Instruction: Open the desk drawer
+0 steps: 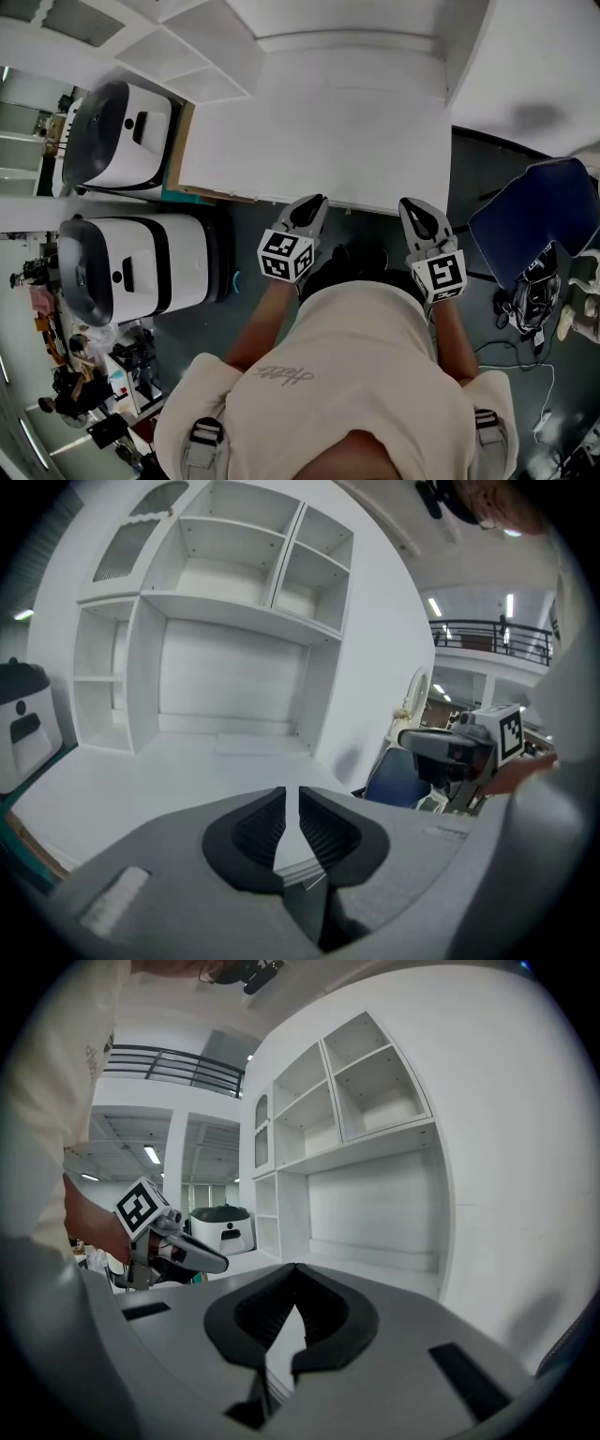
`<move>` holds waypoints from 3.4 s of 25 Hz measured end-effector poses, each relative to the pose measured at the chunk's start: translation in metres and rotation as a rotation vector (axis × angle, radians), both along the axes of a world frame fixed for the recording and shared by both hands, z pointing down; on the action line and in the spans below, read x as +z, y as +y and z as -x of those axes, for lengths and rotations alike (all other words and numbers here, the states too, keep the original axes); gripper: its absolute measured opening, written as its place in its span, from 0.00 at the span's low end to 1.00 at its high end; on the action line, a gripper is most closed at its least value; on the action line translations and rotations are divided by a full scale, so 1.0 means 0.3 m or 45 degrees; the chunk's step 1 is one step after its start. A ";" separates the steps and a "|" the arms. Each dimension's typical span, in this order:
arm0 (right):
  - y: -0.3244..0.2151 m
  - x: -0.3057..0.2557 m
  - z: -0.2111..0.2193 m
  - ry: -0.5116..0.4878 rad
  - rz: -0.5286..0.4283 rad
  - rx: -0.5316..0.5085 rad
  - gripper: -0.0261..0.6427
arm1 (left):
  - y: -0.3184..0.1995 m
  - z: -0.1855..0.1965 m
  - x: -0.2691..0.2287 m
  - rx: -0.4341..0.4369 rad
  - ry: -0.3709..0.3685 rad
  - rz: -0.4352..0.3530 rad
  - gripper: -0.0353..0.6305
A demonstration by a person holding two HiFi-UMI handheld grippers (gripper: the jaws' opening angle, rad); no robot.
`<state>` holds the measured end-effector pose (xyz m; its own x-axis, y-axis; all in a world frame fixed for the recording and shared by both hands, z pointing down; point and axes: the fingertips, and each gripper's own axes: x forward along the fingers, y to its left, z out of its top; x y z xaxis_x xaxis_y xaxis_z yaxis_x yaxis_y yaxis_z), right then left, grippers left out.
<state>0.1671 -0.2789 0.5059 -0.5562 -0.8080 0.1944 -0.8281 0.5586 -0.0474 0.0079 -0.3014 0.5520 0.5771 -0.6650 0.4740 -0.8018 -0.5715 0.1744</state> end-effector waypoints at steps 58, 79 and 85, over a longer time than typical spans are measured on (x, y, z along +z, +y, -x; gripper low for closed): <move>-0.041 0.260 0.046 0.051 0.290 -0.064 0.04 | 0.007 -0.078 1.157 -0.082 -0.176 0.918 0.19; 0.034 0.271 0.084 0.028 0.277 -0.079 0.04 | 0.107 -0.070 1.159 0.015 -0.153 0.913 0.18; 0.076 0.284 0.103 0.005 0.303 -0.059 0.04 | 0.190 -0.055 1.161 0.025 -0.216 0.926 0.18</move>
<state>0.1363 -0.2562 0.5911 -0.5903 -0.7129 0.3786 -0.8024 0.5692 -0.1794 0.0243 -0.2444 0.9004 0.4653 -0.1398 0.8741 -0.8423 -0.3733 0.3887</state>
